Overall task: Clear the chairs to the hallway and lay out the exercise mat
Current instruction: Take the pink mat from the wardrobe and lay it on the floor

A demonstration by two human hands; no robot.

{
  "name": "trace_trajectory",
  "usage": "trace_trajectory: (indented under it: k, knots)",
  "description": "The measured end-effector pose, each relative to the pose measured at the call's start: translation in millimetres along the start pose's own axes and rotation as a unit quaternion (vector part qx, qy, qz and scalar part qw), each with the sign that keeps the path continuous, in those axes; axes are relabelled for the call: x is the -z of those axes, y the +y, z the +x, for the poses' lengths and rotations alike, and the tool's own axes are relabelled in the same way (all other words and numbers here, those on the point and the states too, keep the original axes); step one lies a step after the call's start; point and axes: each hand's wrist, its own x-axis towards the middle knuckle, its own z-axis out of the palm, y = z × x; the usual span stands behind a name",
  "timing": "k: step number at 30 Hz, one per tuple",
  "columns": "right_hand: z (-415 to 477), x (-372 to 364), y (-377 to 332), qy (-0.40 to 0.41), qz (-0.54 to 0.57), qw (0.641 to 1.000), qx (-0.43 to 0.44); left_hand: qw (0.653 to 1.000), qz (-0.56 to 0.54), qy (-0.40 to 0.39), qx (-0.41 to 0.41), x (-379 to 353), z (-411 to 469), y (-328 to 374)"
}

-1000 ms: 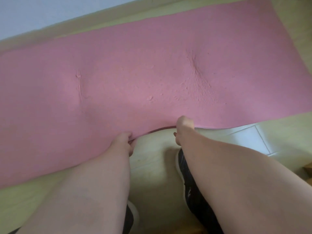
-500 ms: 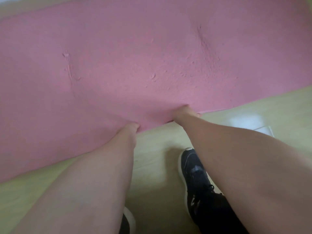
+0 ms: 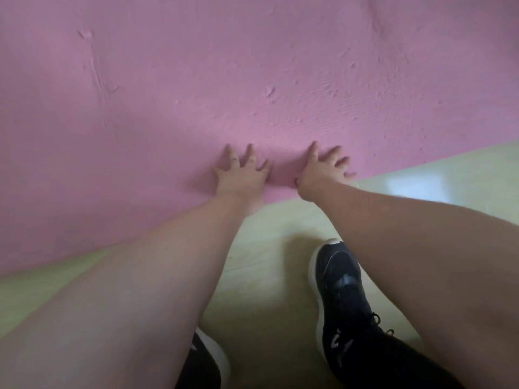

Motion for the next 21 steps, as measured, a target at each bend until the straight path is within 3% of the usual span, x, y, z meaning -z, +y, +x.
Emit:
trace_trajectory:
  k: [3,5,7,15,18,21]
  knots:
    - [-6,14,-7,0.028,0.019,0.999,0.029,0.989,-0.121,0.062,0.059,11,1,15]
    - [-9,11,-8,0.017,0.033,0.995,0.087,0.979,-0.175,0.049,0.095,9,6,20]
    - [-10,4,-8,-0.009,0.014,0.994,0.111,0.98,-0.163,0.029,0.112,0,10,24]
    - [-4,11,-4,0.016,-0.043,0.989,0.139,0.976,-0.164,0.08,0.117,-5,3,2]
    - [-1,2,-11,0.008,-0.049,0.987,0.153,0.958,-0.188,0.033,0.213,-9,-2,-19]
    - [1,10,-17,-0.009,-0.053,0.988,0.143,0.958,-0.203,-0.009,0.201,1,0,-26]
